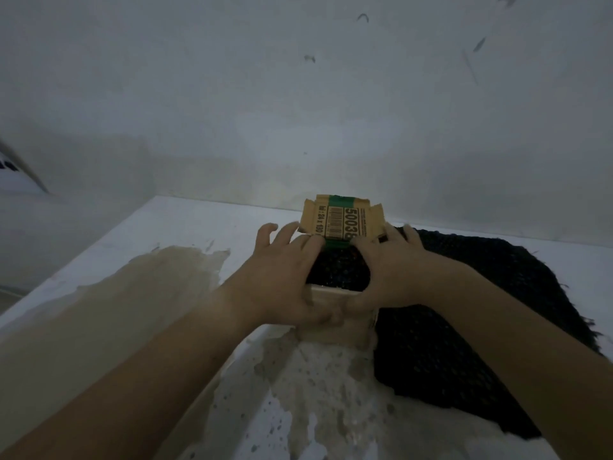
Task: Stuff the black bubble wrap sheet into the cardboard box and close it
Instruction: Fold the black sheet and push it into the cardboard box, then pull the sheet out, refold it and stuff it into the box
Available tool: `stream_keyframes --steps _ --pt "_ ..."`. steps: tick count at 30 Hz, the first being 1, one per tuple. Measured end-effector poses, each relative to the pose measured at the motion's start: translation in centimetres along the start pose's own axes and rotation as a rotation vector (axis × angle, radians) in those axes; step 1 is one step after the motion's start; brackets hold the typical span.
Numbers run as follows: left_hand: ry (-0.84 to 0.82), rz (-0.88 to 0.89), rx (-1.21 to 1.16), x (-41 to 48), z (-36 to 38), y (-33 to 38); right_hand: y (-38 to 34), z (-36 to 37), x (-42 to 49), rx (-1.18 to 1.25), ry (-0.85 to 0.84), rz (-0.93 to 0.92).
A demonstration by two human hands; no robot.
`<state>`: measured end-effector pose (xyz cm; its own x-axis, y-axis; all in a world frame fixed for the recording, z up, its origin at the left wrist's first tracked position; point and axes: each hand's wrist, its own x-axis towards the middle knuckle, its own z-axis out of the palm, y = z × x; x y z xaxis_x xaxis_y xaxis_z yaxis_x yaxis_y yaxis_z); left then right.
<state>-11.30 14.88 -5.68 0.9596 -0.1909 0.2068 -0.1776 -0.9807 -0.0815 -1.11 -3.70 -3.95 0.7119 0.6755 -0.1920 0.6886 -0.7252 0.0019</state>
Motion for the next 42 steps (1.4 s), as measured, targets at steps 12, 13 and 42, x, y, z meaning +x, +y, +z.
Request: stream_keyframes --steps 12,13,42 --pt "-0.258 -0.039 -0.017 3.2 -0.4 1.1 -0.9 0.7 -0.7 0.062 0.056 -0.034" --pt "-0.23 -0.04 -0.049 2.9 -0.5 1.1 -0.7 0.8 -1.5 0.124 0.169 -0.081" --pt "-0.049 -0.502 -1.1 0.5 3.6 16.9 8.5 10.3 -15.4 0.63 0.645 0.099"
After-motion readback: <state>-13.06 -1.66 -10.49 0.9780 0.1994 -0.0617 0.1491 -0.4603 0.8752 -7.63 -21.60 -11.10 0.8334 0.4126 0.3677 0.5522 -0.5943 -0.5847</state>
